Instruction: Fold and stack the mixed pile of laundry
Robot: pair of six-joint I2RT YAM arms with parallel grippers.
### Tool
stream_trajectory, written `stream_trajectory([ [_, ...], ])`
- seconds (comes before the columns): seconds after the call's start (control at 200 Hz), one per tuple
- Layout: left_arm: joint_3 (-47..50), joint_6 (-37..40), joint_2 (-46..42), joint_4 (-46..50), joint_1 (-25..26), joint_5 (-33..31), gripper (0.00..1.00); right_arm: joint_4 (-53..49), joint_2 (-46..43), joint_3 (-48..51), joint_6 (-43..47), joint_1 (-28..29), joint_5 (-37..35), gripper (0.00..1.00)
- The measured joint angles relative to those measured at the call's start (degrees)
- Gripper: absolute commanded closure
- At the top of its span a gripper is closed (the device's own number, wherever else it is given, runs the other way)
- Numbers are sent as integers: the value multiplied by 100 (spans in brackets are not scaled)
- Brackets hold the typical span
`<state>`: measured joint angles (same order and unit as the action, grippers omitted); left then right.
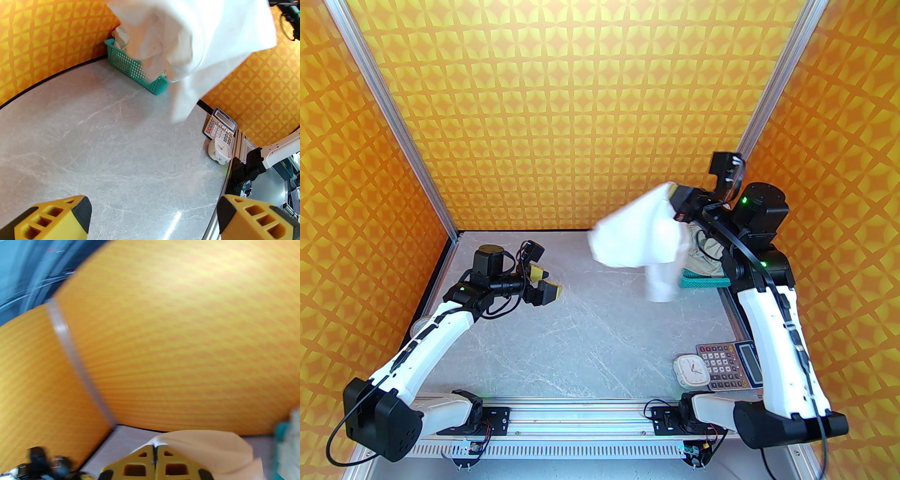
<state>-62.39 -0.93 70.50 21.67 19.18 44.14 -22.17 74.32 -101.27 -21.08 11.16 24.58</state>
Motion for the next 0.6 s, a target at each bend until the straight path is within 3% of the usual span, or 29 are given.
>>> stream_trajectory([
  [0.085, 0, 17, -94, 11, 0, 0, 8, -31, 138, 2, -103, 446, -13, 100],
  [0.265, 0, 63, -319, 116, 0, -72, 9, 57, 981, 815, -380, 756, -304, 100],
  [0.295, 0, 59, -380, 153, 0, -120, 9, 57, 1255, 997, -404, 798, -367, 92],
  [0.38, 44, 35, -595, 221, 0, -278, 9, 9, 2111, 1353, -474, 868, -505, 59],
  [0.42, 114, 11, -723, 256, 0, -369, 9, -81, 2590, 1421, -509, 887, -562, 50],
  [0.49, 214, -63, -861, 326, 0, -527, 12, -330, 3112, 1473, -481, 898, -750, 40],
  [0.6, 286, -160, -756, 485, 2, -807, 18, -710, 3156, 1731, -358, 896, -1029, 38],
])
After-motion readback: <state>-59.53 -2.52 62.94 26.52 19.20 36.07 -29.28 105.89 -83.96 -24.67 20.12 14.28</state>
